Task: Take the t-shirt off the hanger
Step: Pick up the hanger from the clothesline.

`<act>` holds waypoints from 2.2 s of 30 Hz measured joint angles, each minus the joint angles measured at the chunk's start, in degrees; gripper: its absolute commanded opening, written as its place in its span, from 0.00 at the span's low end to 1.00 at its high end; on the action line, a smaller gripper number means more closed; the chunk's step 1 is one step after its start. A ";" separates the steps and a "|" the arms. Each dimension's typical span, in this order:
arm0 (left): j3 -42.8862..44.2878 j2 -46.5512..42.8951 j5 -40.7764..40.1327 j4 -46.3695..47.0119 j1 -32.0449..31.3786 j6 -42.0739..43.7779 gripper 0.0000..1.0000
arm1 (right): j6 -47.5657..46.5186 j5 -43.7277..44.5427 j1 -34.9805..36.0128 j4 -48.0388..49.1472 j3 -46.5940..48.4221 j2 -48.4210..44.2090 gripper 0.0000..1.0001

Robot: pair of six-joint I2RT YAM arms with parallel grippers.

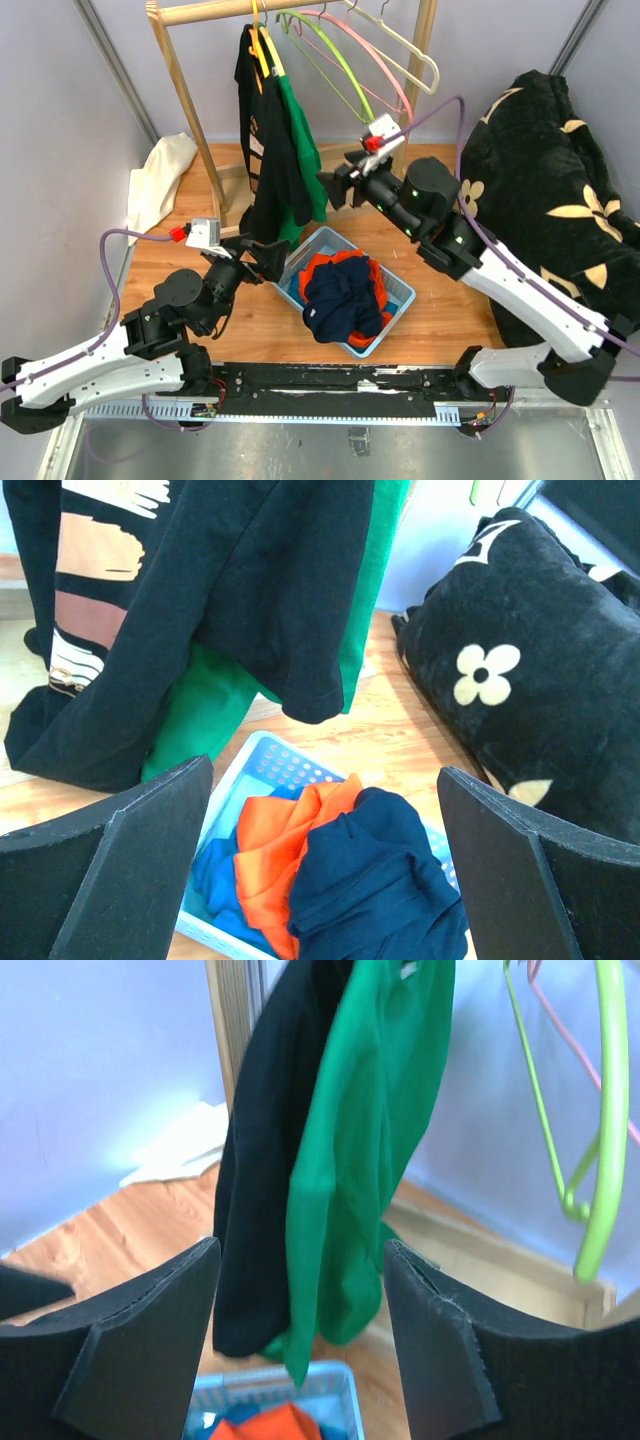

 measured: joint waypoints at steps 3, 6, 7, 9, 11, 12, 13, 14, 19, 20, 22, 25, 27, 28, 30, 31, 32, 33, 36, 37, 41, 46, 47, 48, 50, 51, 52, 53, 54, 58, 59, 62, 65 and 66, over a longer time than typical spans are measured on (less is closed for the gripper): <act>0.00 -0.11 0.13 0.11 0.00 0.70 0.98 | -1.40 0.44 0.00 0.68 7.50 6.19 0.60; -0.02 -0.20 0.50 -0.02 0.00 0.90 0.98 | -3.06 1.27 0.00 1.86 14.34 12.31 0.55; -0.07 -0.31 0.63 -0.02 0.00 0.92 0.98 | -3.52 1.64 0.00 2.34 15.72 13.88 0.54; -0.39 -0.74 1.11 -0.02 0.00 0.92 0.98 | -4.37 2.47 0.00 3.02 18.03 16.70 0.52; -0.98 -1.44 1.60 0.00 0.00 1.01 0.98 | -5.35 3.28 0.00 3.39 20.90 19.93 0.52; -1.22 -1.77 1.68 -0.02 0.00 1.05 0.98 | -5.84 3.65 0.00 3.30 22.64 21.64 0.51; -1.38 -2.10 1.79 -0.04 0.00 1.09 0.98 | -6.38 4.02 0.00 3.37 24.50 23.47 0.51; -1.49 -2.38 1.81 0.00 0.00 1.14 0.98 | -6.86 4.39 0.00 3.39 25.94 24.92 0.51; -2.16 -4.00 1.77 0.02 0.00 1.49 0.98 | -8.15 5.81 0.00 3.37 30.38 29.59 0.48; -2.29 -4.28 1.77 0.00 0.00 1.51 0.98 | -8.35 6.16 0.00 3.48 30.93 30.23 0.48; -2.58 -4.74 1.77 0.04 0.00 1.51 0.98 | -8.57 6.93 0.00 3.52 31.80 31.21 0.48; -3.21 -5.44 1.75 0.02 0.00 1.51 0.98 | -8.79 7.96 0.00 3.63 31.95 31.65 0.47; -3.48 -5.66 1.73 0.11 0.00 1.55 0.98 | -8.98 8.59 0.00 3.65 32.11 31.71 0.47; -3.58 -5.75 1.68 0.15 0.00 1.70 0.98 | -9.03 8.85 -0.02 3.72 32.37 31.85 0.47; -3.78 -5.79 1.66 0.39 0.00 1.92 0.98 | -9.18 9.31 -0.02 3.74 33.38 32.37 0.46; -3.82 -5.79 1.64 0.42 0.00 2.10 0.98 | -9.27 9.60 -0.07 3.93 33.97 32.74 0.45; -3.82 -5.79 1.62 0.42 0.00 2.19 0.98 | -9.40 9.73 -0.09 4.04 34.69 33.24 0.45; -3.82 -5.79 1.60 0.44 0.00 2.29 0.98 | -9.46 9.90 -0.11 4.09 35.43 33.77 0.45; -3.82 -5.79 1.55 0.46 0.00 2.38 0.98 | -9.60 10.21 -0.13 4.31 37.48 35.63 0.44; -3.82 -5.79 1.55 0.46 0.00 2.38 0.98 | -9.64 10.29 -0.13 4.42 38.10 36.33 0.43; -3.82 -5.79 1.55 0.46 0.00 2.60 0.98 | -9.81 11.23 -0.15 5.09 40.11 39.08 0.40; -3.82 -5.79 1.55 0.46 0.00 2.82 0.98 | -9.86 13.60 -0.15 5.57 40.30 40.30 0.40; -3.82 -5.79 1.53 0.46 0.00 2.82 0.98 | -9.88 14.36 -0.15 6.03 40.30 40.30 0.40; -3.82 -5.79 1.53 0.46 0.00 2.84 0.98 | -9.90 15.06 -0.17 6.60 40.30 40.30 0.40; -3.82 -5.79 1.53 0.46 0.00 3.02 0.98 | -10.03 16.33 -0.17 7.54 40.30 40.30 0.41; -3.82 -5.79 1.53 0.46 0.00 3.04 0.98 | -10.16 17.16 -0.17 7.96 40.30 40.30 0.41; -3.82 -5.77 1.53 0.46 0.00 3.06 0.98 | -10.27 17.75 -0.22 8.09 40.30 40.30 0.41; -3.82 -5.77 1.53 0.46 0.00 3.08 0.98 | -10.38 18.60 -0.37 8.24 40.30 40.30 0.41; -3.85 -5.77 1.53 0.46 0.00 3.15 0.98 | -10.49 19.04 -0.37 8.35 40.30 40.30 0.42; -3.87 -5.79 1.53 0.61 0.00 3.17 0.98 | -10.95 20.46 -0.76 8.41 40.30 40.30 0.41; -3.89 -5.79 1.53 0.66 0.00 3.17 0.98 | -11.08 20.61 -0.90 8.46 40.28 40.30 0.41; -4.20 -5.79 1.51 0.87 0.00 3.17 0.98 | -11.39 20.96 -1.29 8.63 40.28 40.28 0.41; -4.44 -5.81 1.49 0.87 0.00 3.19 0.98 | -11.50 20.94 -1.38 8.90 40.28 40.28 0.39; -4.50 -5.81 1.51 0.87 0.00 3.19 0.98 | -11.52 20.94 -1.38 9.05 40.28 40.28 0.38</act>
